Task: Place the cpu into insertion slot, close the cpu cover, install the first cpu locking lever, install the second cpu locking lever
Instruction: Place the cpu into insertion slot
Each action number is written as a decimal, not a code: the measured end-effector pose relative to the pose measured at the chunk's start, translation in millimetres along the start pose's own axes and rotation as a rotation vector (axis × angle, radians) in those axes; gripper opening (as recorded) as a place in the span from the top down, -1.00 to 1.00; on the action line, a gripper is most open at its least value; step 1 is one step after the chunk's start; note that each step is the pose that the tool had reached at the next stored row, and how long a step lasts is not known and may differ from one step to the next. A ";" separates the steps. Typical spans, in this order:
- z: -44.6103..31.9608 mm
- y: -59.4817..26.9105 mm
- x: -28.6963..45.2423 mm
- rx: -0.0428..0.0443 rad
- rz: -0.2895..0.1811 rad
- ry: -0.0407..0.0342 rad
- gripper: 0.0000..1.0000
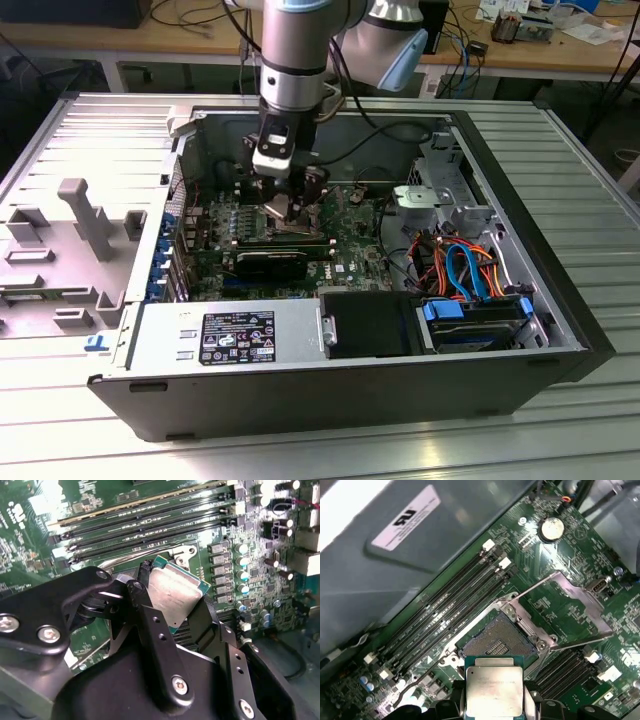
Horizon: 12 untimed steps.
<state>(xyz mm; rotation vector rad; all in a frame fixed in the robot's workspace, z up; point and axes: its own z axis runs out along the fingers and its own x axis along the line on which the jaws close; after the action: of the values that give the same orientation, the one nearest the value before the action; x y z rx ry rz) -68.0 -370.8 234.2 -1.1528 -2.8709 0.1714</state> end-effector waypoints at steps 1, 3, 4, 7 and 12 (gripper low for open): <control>0.5 0.3 -0.2 -0.0001 0.010 0.0012 -0.09; 2.1 1.1 -0.9 0.0001 0.039 0.0047 -0.09; 2.7 1.4 -1.1 0.0001 0.050 0.0059 -0.09; 4.5 2.0 -1.5 0.0002 0.086 0.0103 -0.09; 7.1 3.4 -2.6 0.0002 0.136 0.0163 -0.09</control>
<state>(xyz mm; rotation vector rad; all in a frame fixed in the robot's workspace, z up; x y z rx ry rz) -64.4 -370.8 226.8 -1.3438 -2.7786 0.1660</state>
